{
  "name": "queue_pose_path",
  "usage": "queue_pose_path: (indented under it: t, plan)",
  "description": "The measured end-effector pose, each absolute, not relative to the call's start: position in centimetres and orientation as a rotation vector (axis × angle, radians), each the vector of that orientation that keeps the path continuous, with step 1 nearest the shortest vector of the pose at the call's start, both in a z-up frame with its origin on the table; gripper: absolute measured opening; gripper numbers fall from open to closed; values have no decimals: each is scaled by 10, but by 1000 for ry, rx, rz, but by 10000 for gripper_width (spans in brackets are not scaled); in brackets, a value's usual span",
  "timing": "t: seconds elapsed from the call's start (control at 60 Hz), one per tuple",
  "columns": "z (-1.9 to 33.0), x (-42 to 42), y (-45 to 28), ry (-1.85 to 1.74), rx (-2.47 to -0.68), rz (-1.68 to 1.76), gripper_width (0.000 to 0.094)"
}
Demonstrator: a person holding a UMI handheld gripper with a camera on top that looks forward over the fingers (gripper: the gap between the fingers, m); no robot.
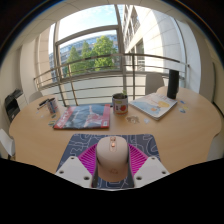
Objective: Arrange mouse
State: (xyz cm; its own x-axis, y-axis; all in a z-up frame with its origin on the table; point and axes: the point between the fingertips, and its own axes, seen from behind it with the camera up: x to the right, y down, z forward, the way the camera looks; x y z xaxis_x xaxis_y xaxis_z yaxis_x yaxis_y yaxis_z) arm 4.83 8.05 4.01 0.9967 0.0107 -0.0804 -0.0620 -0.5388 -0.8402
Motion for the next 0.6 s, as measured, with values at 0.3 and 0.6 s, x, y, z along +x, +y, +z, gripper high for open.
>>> queue_pose_path:
  t: [0.3, 0.6]
  plan:
    - [7, 40, 63, 26, -2203, -27, 775]
    - [118, 28, -14, 62, -2141, -66, 845]
